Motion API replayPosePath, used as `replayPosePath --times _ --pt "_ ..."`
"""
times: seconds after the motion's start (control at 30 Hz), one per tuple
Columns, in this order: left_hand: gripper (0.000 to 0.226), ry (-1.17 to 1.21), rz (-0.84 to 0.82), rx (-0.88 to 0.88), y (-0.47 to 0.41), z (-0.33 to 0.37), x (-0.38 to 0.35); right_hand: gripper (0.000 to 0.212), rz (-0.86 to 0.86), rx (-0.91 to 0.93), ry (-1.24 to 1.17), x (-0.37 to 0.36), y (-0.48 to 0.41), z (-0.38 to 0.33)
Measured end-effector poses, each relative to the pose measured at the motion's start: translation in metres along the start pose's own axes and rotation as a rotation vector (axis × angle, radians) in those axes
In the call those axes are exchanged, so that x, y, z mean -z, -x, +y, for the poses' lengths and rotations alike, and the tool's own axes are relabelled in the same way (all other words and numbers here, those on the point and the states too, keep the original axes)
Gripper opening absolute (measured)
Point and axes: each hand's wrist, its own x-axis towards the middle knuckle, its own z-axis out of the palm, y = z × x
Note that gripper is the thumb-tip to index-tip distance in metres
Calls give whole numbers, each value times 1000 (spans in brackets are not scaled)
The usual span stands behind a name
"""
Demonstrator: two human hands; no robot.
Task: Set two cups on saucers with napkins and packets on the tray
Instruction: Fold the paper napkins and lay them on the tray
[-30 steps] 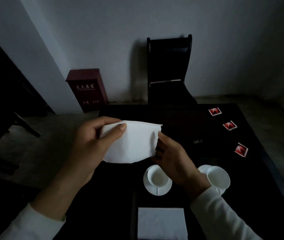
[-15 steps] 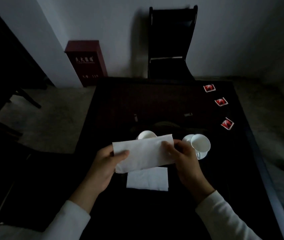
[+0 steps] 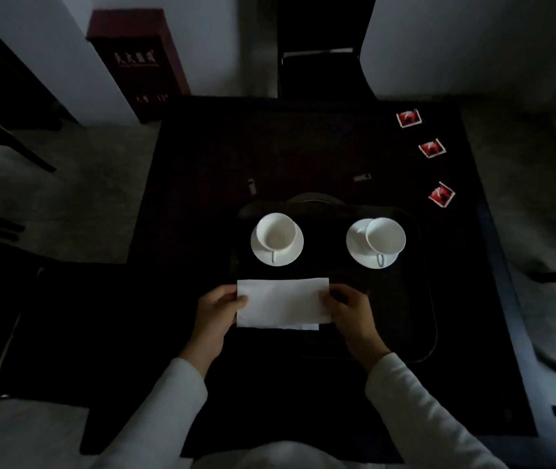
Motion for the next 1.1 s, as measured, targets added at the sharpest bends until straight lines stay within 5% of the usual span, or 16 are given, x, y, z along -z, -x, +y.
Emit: replayPosePath --times 0.37,0.67,1.1 --pt "11 -140 42 0 -28 -29 8 24 -1 -182 154 -9 -16 36" --pt "18 -194 92 -37 -33 -34 -1 5 11 -184 148 -16 -19 42" --pt "19 -287 190 -125 -43 -27 4 24 0 -186 149 -12 -33 43"
